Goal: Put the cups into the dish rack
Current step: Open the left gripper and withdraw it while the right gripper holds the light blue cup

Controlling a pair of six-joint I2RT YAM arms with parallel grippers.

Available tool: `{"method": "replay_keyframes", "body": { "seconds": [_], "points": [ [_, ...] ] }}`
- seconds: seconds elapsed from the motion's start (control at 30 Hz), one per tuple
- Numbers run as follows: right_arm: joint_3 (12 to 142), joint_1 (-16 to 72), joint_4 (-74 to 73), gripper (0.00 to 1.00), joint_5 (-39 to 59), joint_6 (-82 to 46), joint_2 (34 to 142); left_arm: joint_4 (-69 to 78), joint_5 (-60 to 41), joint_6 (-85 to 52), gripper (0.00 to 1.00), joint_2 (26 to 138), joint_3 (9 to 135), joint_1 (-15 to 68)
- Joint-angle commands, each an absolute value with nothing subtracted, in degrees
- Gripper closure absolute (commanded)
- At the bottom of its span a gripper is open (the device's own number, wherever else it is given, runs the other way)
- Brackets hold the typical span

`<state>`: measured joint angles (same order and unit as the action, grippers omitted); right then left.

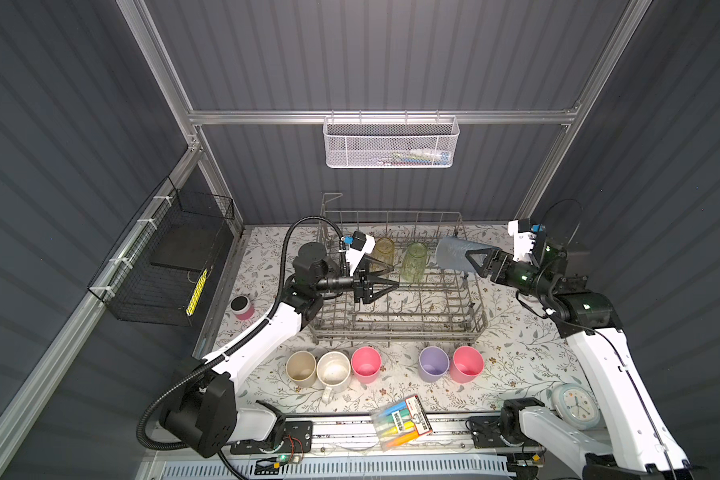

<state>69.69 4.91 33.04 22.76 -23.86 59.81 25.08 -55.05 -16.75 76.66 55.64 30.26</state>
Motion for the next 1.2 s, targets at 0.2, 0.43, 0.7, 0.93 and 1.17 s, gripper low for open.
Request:
{"method": "replay_keyframes", "body": {
  "seconds": [0.2, 0.43, 0.7, 0.93, 1.17],
  "points": [
    [78.09, 5.62, 38.84, 0.80, 11.31, -18.21, 71.53, 24.88, -54.08, -16.64, 0.29, 73.35, 52.34, 30.05],
    [82.94, 6.33, 39.06, 0.79, 8.28, -17.48, 77.83, 24.22, -54.04, -16.09, 0.29, 73.23, 51.68, 30.06],
    [88.22, 7.03, 41.04, 0.79, 6.77, -16.02, 85.64, 22.71, -53.74, -14.42, 0.29, 72.69, 51.05, 30.00],
    [92.22, 7.64, 41.60, 0.79, 7.20, -15.63, 91.39, 23.03, -54.12, -14.33, 0.30, 72.60, 50.48, 30.01],
    [95.35, 8.22, 42.94, 0.79, 5.69, -14.87, 95.55, 22.87, -54.27, -14.24, 0.31, 72.96, 50.46, 30.04]
  ]
}}
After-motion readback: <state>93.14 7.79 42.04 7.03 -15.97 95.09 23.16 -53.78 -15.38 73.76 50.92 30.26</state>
